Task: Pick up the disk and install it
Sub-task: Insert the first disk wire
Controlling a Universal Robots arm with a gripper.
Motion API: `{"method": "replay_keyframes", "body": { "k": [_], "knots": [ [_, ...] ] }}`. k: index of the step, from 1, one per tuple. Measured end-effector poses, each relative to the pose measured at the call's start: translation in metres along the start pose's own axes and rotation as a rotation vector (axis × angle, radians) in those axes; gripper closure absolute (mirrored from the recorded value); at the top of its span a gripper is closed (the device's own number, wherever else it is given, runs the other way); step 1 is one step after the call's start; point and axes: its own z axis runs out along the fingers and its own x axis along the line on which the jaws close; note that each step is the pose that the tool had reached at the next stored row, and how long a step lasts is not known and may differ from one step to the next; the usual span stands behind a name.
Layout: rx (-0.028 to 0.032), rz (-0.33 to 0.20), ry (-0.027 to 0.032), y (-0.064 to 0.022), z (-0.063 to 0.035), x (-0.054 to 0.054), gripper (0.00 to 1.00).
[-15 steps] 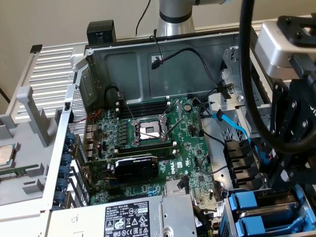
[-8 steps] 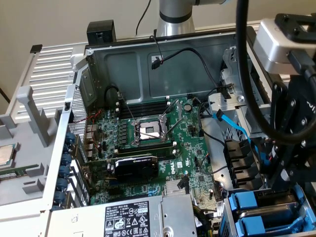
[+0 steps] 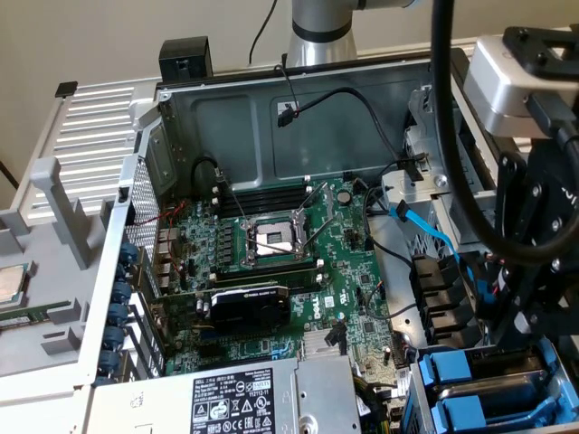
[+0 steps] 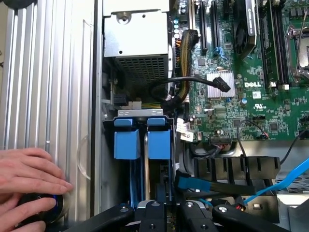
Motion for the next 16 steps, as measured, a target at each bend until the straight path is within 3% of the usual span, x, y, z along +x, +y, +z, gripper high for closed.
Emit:
{"method": "replay_keyframes", "body": {
  "k": [16],
  "knots": [
    [0.0000,0.000,0.0000,-0.0007,0.0043,0.0015,0.83]
  ]
}}
